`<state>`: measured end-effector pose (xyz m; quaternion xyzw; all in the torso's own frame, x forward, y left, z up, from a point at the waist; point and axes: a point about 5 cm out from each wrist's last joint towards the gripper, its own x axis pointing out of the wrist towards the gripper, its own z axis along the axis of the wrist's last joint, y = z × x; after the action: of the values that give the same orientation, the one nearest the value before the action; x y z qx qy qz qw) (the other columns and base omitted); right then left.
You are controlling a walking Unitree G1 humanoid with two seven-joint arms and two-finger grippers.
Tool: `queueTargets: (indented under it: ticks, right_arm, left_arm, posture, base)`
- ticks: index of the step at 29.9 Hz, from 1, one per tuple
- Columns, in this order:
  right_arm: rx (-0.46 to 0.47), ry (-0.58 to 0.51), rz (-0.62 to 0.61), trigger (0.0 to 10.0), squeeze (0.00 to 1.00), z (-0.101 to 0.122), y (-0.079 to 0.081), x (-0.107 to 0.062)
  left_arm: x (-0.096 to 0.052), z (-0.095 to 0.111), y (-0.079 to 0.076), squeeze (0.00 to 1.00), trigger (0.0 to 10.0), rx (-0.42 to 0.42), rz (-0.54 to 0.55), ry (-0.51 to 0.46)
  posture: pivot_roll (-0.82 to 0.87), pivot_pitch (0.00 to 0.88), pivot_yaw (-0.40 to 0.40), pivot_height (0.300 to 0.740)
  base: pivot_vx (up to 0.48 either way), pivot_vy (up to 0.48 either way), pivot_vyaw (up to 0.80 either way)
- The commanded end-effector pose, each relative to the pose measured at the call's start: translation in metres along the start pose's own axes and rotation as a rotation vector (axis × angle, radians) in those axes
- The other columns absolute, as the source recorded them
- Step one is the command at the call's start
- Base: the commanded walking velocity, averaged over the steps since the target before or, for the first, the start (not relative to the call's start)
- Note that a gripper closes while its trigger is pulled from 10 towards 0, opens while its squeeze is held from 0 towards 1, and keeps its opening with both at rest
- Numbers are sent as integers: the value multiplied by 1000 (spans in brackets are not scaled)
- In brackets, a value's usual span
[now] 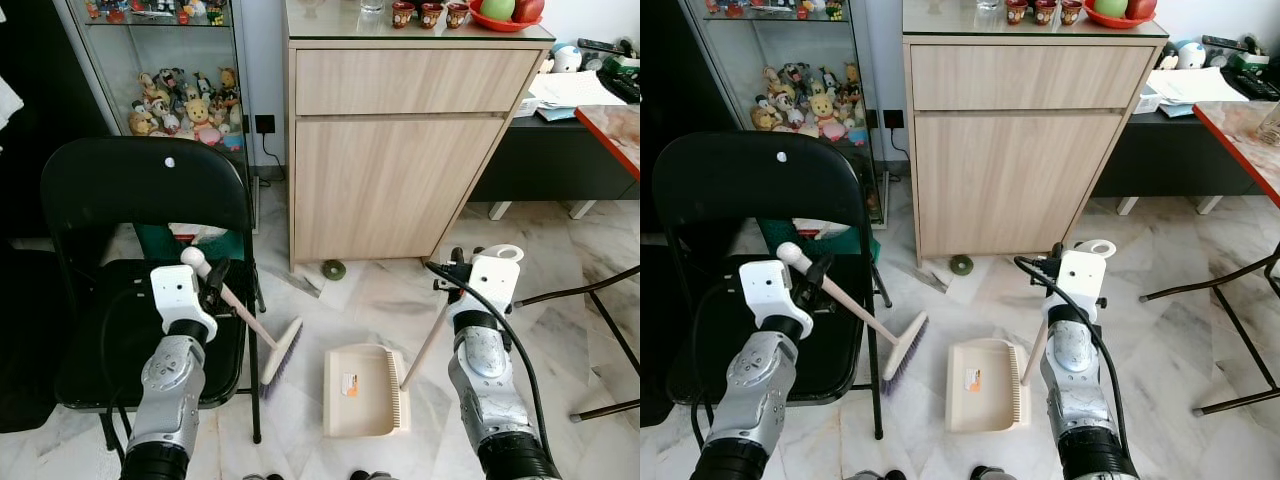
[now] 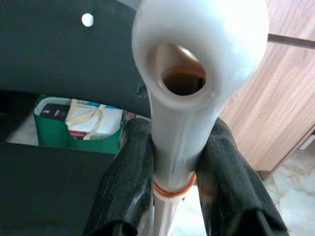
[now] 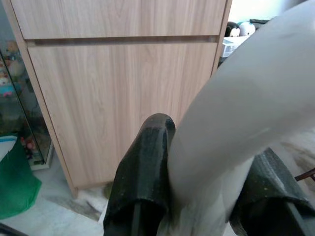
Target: Sweep floor
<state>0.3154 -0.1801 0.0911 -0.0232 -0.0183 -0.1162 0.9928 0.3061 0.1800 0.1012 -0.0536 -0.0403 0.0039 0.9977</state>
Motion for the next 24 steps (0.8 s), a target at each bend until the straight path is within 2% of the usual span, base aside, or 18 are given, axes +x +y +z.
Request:
queueTargets:
  ticks: [1, 24]
  right_arm:
    - [20, -40, -16, 10000, 0, 8, -2, 4]
    - [3, -30, 9, 10000, 0, 5, 3, 3]
  left_arm:
    - [2, 9, -6, 0, 10000, 3, -23, -38]
    - [0, 12, -7, 0, 10000, -9, -34, -34]
  posture:
    - [-63, 90, -36, 740]
    - [-49, 76, -32, 740]
  base:
    - [0, 0, 0]
    - [0, 0, 0]
